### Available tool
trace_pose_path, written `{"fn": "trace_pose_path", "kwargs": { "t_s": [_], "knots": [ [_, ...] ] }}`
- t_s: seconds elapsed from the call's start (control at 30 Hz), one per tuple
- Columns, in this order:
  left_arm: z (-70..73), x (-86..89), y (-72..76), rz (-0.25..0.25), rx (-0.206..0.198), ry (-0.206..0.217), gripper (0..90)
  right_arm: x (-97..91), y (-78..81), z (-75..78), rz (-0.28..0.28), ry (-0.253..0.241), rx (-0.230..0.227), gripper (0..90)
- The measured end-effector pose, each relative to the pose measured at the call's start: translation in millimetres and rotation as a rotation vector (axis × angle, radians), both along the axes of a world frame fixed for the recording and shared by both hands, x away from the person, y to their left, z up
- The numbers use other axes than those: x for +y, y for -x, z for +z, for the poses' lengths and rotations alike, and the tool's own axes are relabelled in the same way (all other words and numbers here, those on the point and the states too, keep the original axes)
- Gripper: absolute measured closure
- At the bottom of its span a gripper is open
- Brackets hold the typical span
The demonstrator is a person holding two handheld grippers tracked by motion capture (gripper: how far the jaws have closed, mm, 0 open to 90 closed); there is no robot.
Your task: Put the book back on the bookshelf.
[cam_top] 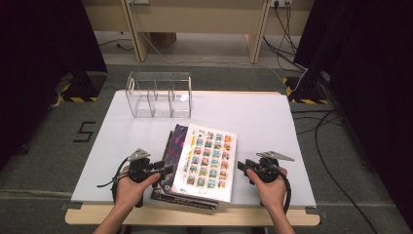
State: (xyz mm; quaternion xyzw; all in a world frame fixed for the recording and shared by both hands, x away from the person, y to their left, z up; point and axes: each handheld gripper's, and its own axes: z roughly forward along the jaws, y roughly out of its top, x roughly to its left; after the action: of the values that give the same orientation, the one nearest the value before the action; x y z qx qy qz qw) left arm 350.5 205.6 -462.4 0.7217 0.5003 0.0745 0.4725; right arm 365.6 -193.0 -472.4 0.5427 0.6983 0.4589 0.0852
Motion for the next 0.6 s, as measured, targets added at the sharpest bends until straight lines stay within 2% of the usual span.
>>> {"fn": "trace_pose_path", "kwargs": {
  "t_s": [0.17, 0.33, 0.4, 0.47, 0.53, 0.6],
  "knots": [
    [3.3, -5.0, -5.3, -0.016, 0.008, 0.004, 48.8, 5.1, -1.7, 1.4, 0.015, -0.002, 0.011, 55.4],
    [7.0, -12.3, -12.1, -0.041, 0.042, 0.015, 47.9, 11.8, -3.8, 5.2, 0.039, -0.022, 0.042, 53.3],
    [6.8, -15.9, -14.8, -0.046, 0.058, 0.018, 47.6, 14.6, -5.3, 6.3, 0.053, -0.012, 0.048, 53.2],
    [7.2, -19.6, -17.1, -0.055, 0.060, 0.027, 46.8, 19.5, -5.8, 7.3, 0.066, -0.020, 0.062, 52.7],
    [8.1, -21.6, -19.0, -0.057, 0.071, 0.042, 46.0, 22.8, -6.5, 6.2, 0.069, -0.022, 0.063, 52.1],
    [8.0, -24.3, -22.1, -0.060, 0.083, 0.039, 45.2, 25.9, -7.7, 4.4, 0.075, -0.021, 0.082, 52.0]
  ]
}}
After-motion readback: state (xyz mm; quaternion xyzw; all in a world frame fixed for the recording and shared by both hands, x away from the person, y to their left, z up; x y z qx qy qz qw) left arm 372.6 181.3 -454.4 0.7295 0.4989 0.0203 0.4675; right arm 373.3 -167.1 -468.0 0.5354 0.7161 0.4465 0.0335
